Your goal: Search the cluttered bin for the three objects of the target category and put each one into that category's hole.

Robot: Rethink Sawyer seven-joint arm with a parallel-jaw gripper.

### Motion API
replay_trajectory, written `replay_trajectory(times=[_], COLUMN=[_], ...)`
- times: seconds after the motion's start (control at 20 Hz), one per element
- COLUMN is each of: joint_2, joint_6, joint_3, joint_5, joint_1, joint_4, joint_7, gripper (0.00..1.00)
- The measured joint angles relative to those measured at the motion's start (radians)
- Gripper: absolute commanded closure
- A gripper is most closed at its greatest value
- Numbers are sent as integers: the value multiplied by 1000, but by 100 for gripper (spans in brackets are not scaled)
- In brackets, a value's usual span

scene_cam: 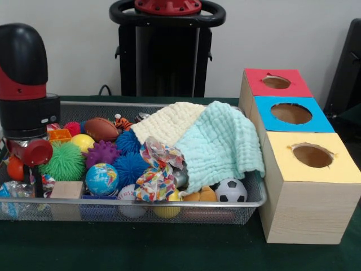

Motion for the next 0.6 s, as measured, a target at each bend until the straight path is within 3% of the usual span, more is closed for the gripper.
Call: replay_trajectory(times=[0.6], joint_2=[0], joint_6=[-5], joint_3=[19], joint_5=[-33], joint_1=[-15], joint_4=[5], joint_7=[0], gripper=[0])
